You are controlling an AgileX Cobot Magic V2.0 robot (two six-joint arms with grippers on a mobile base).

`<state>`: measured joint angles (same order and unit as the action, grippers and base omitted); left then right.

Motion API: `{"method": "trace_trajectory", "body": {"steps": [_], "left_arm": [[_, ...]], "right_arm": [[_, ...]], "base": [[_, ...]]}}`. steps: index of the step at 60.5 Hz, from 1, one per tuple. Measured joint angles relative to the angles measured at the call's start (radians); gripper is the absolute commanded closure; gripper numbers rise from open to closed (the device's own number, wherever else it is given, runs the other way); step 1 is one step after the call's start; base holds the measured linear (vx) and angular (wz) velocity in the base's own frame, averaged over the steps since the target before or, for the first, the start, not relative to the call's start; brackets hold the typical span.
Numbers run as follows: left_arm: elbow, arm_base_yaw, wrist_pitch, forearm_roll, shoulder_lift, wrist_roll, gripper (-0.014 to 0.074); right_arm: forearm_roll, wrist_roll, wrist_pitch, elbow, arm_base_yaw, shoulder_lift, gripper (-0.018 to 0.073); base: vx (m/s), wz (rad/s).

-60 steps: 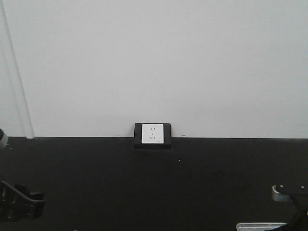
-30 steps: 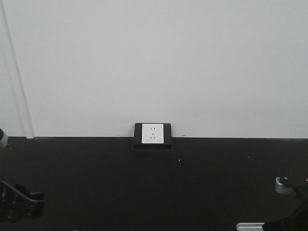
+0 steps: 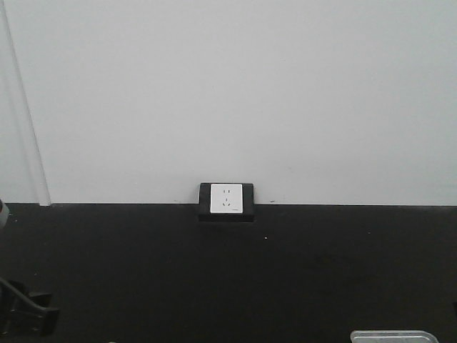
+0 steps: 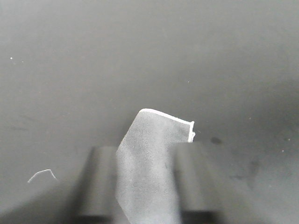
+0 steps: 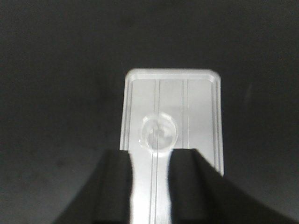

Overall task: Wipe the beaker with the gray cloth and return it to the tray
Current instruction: 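Open both grippers, releasing the beaker in the tray and cloth on counter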

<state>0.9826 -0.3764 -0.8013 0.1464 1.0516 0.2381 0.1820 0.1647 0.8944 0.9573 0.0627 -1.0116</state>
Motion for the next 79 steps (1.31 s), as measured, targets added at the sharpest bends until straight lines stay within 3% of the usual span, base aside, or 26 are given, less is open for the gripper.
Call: {"method": "trace_trajectory", "body": {"steps": [5, 14, 21, 34, 44, 79], "left_arm": [[-0.056, 0.0, 0.055, 0.001, -0.049, -0.007, 0.0603], [-0.335, 0.0, 0.283, 0.004, -0.281, -0.04, 0.0603], [-0.533, 0.0, 0.429, 0.006, -0.417, -0.07, 0.0603], [-0.727, 0.0, 0.722, 0.011, -0.552, -0.08, 0.0603], [-0.741, 0.0, 0.764, 0.011, -0.555, -0.08, 0.0602], [-0.744, 0.0, 0.763, 0.011, -0.564, -0.081, 0.0602]], "right_arm": [[0.004, 0.038, -0.07, -0.035, 0.0, 0.12, 0.0573], [0.047, 0.157, -0.323, -0.279, 0.0, 0.364, 0.057], [0.144, 0.242, -0.502, -0.481, 0.0, 0.479, 0.0568], [0.278, 0.339, -0.78, -0.653, 0.0, 0.541, 0.0567], [0.315, 0.345, -0.845, -0.657, 0.0, 0.541, 0.0567], [0.321, 0.348, -0.846, -0.66, 0.0, 0.541, 0.0567]], "base": [[0.0, 0.0], [0.0, 0.0], [0.0, 0.0], [0.0, 0.0], [0.0, 0.0], [0.0, 0.0]]}}
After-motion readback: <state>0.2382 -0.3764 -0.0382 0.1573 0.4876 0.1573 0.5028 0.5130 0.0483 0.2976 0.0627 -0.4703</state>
